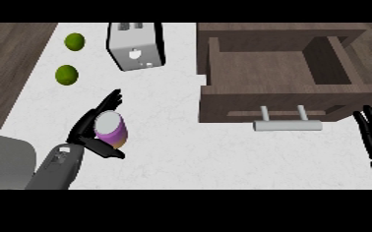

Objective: Pick up the can, place it into the drawer and close the drawer

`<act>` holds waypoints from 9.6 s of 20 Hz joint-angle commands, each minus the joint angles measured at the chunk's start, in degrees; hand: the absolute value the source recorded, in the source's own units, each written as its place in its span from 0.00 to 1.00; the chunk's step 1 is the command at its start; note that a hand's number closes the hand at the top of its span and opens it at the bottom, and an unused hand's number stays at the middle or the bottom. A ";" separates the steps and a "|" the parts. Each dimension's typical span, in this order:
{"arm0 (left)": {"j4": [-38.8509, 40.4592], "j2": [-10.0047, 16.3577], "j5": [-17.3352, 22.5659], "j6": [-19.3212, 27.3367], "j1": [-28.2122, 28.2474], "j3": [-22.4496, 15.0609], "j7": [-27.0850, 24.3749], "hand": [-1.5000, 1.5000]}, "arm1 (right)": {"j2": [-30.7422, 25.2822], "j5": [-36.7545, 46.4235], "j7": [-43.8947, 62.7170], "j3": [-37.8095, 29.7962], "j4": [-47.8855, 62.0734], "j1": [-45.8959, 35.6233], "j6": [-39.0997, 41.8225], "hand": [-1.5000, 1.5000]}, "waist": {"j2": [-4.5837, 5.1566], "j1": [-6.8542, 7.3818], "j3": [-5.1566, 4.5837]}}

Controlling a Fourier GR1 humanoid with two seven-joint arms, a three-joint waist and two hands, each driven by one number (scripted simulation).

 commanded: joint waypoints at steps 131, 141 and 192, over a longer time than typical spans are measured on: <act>4.47 -13.61 47.90 69.82 -54.51 -44.04 35.48 0.00 | -7.79 9.66 -2.64 -0.84 -2.79 -9.11 1.54 0.00 | 1.74 -6.90 0.15; 3.53 -13.61 52.61 69.98 -55.95 -41.43 30.92 0.00 | -10.45 24.62 -5.09 5.50 -4.96 -10.68 0.22 0.00 | 1.38 -4.56 0.08; -41.64 13.93 41.05 70.22 -34.28 -44.54 58.31 0.00 | -5.93 72.57 -12.88 4.71 91.64 -59.55 -52.55 0.00 | 0.61 4.33 0.13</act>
